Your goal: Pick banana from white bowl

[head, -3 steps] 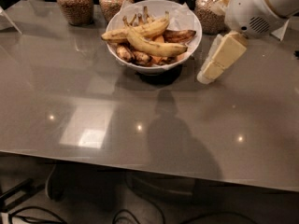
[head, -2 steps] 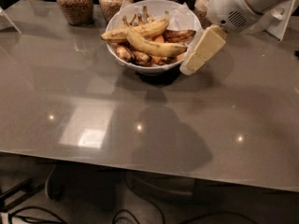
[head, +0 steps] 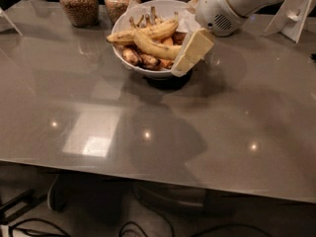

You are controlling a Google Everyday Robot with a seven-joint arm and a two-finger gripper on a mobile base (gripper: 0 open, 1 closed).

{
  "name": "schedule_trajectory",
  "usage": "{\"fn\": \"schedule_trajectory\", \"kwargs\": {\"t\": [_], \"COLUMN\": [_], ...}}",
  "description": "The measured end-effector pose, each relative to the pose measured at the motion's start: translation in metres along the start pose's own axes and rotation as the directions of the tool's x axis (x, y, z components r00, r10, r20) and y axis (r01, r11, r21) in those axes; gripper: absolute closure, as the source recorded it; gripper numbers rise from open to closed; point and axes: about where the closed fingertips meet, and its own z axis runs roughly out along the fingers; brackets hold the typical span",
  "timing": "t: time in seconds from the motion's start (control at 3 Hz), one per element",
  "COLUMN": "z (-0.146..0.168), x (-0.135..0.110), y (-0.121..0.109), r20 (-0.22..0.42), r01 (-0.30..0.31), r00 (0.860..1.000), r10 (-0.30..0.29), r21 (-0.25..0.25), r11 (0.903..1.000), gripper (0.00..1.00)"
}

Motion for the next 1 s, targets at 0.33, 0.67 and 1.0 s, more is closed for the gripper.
{"fn": "schedule_trajectory", "kwargs": {"t": [0.33, 0.67, 1.0], "z": [0.014, 0.032, 0.045], "x": [-0.002, -0.004, 0.005], "y": [-0.011, -0.022, -0.025], "r20": [0.014, 0.007, -0.020], "r01": [0.003, 0.014, 0.007], "r00": [1.000, 1.000, 1.000], "r10": [-0.004, -0.014, -0.008], "r21": [0.010, 0.005, -0.008], "r11": [0.9999, 0.9999, 0.9999], "gripper": [0.00, 0.00, 0.19]}}
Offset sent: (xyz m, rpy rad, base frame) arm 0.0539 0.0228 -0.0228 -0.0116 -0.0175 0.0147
